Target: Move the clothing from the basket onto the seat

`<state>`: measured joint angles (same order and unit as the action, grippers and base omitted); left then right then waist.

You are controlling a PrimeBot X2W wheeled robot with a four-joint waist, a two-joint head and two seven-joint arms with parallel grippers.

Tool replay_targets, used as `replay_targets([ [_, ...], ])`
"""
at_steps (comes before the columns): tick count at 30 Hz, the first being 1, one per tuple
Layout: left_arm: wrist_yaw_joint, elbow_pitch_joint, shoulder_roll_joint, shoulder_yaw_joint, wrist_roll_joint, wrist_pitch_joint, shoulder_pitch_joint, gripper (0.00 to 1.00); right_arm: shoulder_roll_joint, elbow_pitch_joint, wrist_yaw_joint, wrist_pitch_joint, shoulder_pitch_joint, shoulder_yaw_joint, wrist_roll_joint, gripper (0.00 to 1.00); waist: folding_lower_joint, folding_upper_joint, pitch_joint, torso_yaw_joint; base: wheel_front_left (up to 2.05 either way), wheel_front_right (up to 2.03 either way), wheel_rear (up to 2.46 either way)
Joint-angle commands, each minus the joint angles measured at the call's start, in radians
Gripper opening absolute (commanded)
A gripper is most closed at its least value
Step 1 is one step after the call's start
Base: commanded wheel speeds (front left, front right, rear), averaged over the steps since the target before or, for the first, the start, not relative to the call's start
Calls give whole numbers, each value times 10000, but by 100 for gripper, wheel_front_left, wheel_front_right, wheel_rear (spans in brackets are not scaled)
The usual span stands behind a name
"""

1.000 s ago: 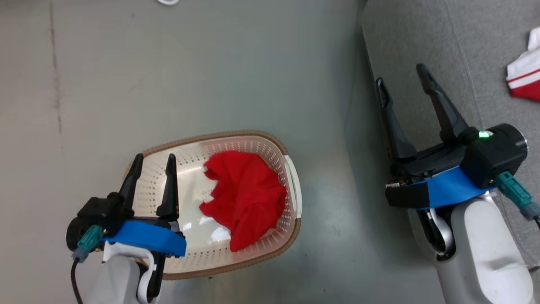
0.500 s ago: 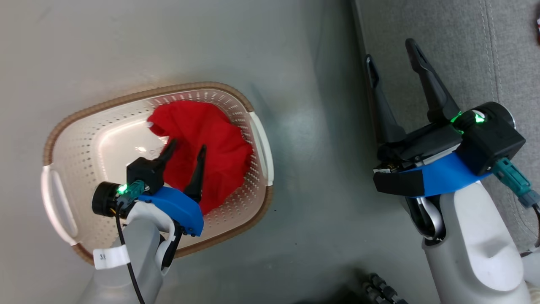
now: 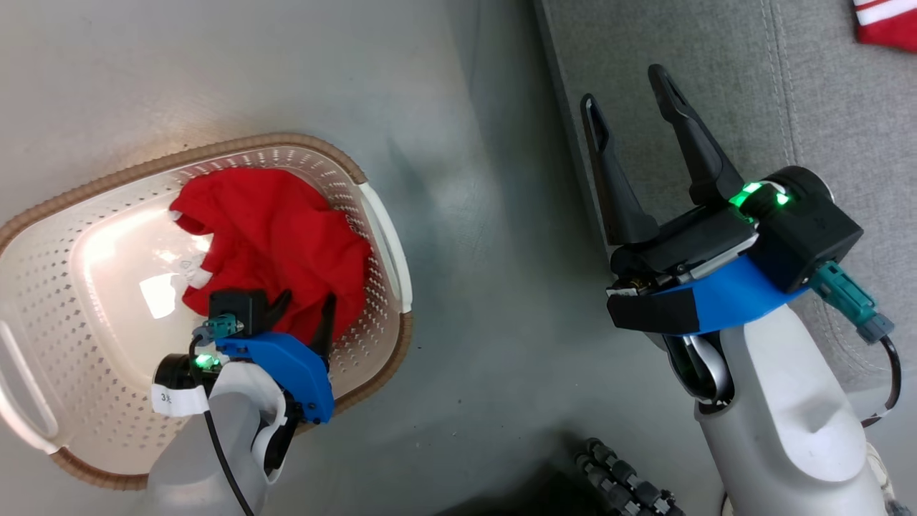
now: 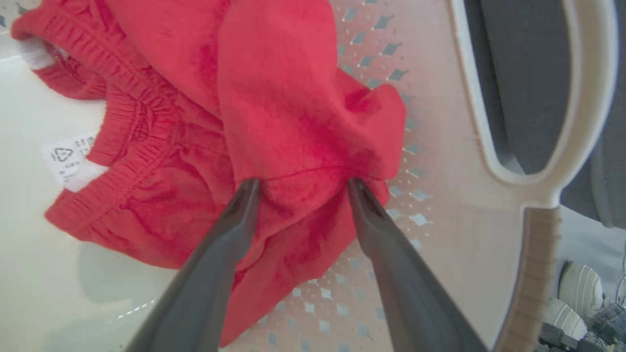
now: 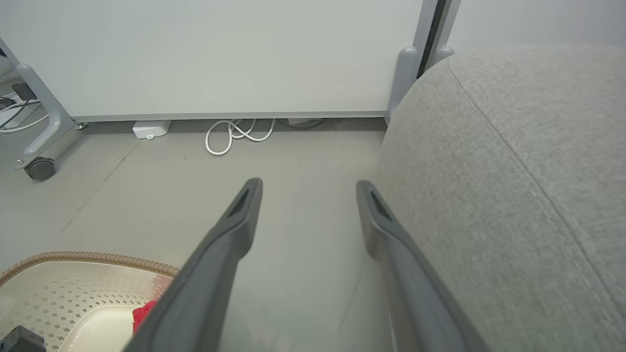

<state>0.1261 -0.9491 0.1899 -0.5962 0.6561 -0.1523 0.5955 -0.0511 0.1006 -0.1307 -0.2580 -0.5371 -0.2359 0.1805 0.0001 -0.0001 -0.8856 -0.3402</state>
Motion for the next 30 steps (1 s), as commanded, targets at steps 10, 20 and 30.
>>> replay_targets([
  [10,-69,-1539,-289,-157,202,-547,967,100,11,-138,-1,-92,-137,-4,128,100,-1,1,-207,-222,0,0,0],
  [20,-471,-2661,-701,-392,-30,-798,1667,0,11,-264,-1,-88,-7,-21,-4,100,-1,1,-347,-138,0,0,0],
  [30,-164,-3017,-723,-477,128,-846,1931,0,11,-156,-1,-89,-105,-80,-15,100,-1,1,-247,-39,0,0,0],
])
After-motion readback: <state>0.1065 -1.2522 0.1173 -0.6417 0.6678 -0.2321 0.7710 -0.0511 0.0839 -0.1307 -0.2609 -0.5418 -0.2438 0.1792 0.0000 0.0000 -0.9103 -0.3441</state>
